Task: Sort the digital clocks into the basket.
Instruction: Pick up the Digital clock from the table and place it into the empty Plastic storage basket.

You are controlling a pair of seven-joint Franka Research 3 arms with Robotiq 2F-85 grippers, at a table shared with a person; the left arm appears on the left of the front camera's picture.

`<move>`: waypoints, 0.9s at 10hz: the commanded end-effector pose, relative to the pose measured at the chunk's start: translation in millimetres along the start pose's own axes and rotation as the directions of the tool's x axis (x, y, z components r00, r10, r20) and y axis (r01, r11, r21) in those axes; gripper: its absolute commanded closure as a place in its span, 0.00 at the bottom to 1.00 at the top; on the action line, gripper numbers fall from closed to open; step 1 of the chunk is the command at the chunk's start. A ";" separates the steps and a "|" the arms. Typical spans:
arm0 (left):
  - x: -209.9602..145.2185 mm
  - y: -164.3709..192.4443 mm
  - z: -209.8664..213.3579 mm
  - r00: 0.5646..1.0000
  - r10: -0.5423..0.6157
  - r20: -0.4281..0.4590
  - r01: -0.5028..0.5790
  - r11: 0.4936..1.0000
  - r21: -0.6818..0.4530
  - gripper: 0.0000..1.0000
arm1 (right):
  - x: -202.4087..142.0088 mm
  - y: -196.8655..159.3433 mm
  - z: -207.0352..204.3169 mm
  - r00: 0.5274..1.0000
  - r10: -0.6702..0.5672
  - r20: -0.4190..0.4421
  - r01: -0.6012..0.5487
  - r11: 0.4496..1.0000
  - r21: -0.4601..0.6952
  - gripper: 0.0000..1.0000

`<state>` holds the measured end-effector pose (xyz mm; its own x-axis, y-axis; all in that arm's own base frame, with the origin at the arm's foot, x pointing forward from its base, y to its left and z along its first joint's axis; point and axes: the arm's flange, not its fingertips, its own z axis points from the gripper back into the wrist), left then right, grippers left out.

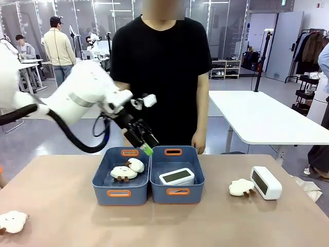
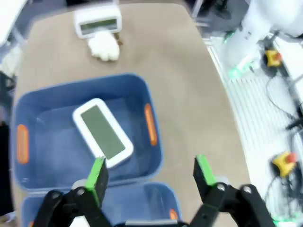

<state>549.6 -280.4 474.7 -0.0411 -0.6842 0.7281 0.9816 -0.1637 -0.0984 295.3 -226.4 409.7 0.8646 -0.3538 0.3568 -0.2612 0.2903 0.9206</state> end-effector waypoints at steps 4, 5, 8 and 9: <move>-220.3 -168.8 172.4 0.744 0.320 0.586 -0.514 0.835 0.197 0.09 | -0.4 2.0 0.6 1.000 0.009 -0.001 -0.009 1.000 0.009 0.00; -248.3 -187.6 188.9 0.679 0.345 0.648 -0.575 0.798 0.178 0.09 | -0.4 2.0 0.6 1.000 0.009 -0.001 -0.009 1.000 0.009 0.00; -332.2 -238.6 230.5 0.484 0.415 0.770 -0.715 0.695 0.074 0.09 | -0.4 2.0 0.6 1.000 0.009 -0.001 -0.009 1.000 0.009 0.00; -357.1 -255.2 243.6 0.455 0.417 0.787 -0.702 0.712 0.029 0.09 | -0.4 2.0 0.6 1.000 0.009 -0.001 -0.009 1.000 0.009 0.00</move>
<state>358.9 163.2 404.4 0.5202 0.1505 0.8407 0.7249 0.4426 -0.5278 294.8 -226.3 410.5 0.8638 -0.3538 0.3588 -0.2631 0.2907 0.9200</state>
